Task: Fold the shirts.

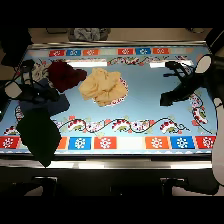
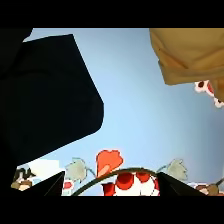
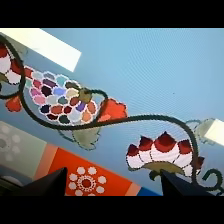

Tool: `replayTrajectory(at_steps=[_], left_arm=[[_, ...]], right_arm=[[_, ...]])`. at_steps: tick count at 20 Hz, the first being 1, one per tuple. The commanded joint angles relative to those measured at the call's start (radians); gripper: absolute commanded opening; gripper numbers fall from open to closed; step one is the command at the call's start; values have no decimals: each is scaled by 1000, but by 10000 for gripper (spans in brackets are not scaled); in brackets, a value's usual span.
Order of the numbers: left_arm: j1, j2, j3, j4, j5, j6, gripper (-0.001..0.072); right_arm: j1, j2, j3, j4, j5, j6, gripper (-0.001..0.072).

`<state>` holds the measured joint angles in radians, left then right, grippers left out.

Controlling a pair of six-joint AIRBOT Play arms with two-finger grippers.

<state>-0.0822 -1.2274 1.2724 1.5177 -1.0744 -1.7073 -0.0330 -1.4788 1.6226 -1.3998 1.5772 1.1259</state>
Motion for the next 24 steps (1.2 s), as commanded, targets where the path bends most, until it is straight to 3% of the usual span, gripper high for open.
replayTrajectory(at_steps=[1, 5, 7, 11, 15, 18, 22, 24], left_arm=[[0, -35, 0, -16, 141, 0, 720], [0, -89, 0, -52, 268, -18, 720], [3, -149, 37, -62, 283, 27, 720], [65, -452, 412, -287, 8, 197, 720], [92, -797, 860, -444, -271, 204, 720], [90, -853, 798, -507, -248, 211, 720], [76, -859, 730, -561, -218, 311, 720], [60, -860, 730, -561, -153, 321, 720]], right_arm=[[1, -1, 0, 0, -54, 0, 702], [1, -1, 0, 0, -129, 0, 702], [1, -1, 0, 1, -192, 0, 701], [1, -4, 0, 22, -271, 0, 701], [1, -4, 0, 28, -268, 0, 702], [1, -8, 0, 28, -269, 0, 702], [1, -39, 0, 32, -251, 0, 702], [1, -58, 0, 32, -236, 0, 701]])
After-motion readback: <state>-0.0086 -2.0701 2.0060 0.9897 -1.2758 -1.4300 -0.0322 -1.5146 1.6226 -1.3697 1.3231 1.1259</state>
